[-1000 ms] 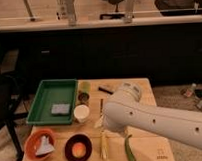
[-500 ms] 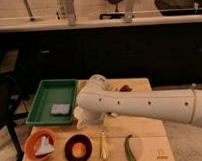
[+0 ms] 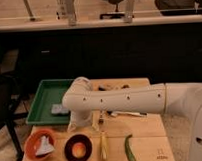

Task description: Place apple in plastic cup

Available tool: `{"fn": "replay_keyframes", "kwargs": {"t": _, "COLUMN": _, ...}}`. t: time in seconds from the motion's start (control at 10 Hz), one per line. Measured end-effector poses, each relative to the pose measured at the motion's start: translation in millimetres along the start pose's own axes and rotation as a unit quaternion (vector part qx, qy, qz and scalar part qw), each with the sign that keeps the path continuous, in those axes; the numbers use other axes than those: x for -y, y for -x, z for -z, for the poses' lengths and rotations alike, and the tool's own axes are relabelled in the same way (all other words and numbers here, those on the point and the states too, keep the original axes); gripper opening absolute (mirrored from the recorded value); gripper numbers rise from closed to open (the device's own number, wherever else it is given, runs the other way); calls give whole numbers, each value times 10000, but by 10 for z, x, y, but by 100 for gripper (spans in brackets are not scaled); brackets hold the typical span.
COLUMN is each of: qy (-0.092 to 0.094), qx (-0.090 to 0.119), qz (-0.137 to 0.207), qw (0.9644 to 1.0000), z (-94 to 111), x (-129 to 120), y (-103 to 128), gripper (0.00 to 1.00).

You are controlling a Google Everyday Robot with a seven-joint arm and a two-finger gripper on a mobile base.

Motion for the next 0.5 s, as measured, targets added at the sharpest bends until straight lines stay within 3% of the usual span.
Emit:
{"fn": "replay_keyframes", "kwargs": {"t": 0.2, "qy": 59, "qx": -4, "qz": -61, "qw": 10000, "z": -60, "x": 97, "y": 101, "gripper": 80}}
{"fn": "replay_keyframes", "kwargs": {"t": 0.5, "qy": -33, "qx": -8, "qz": -143, "qw": 9999, "z": -100, "x": 184, "y": 176, "gripper": 80}}
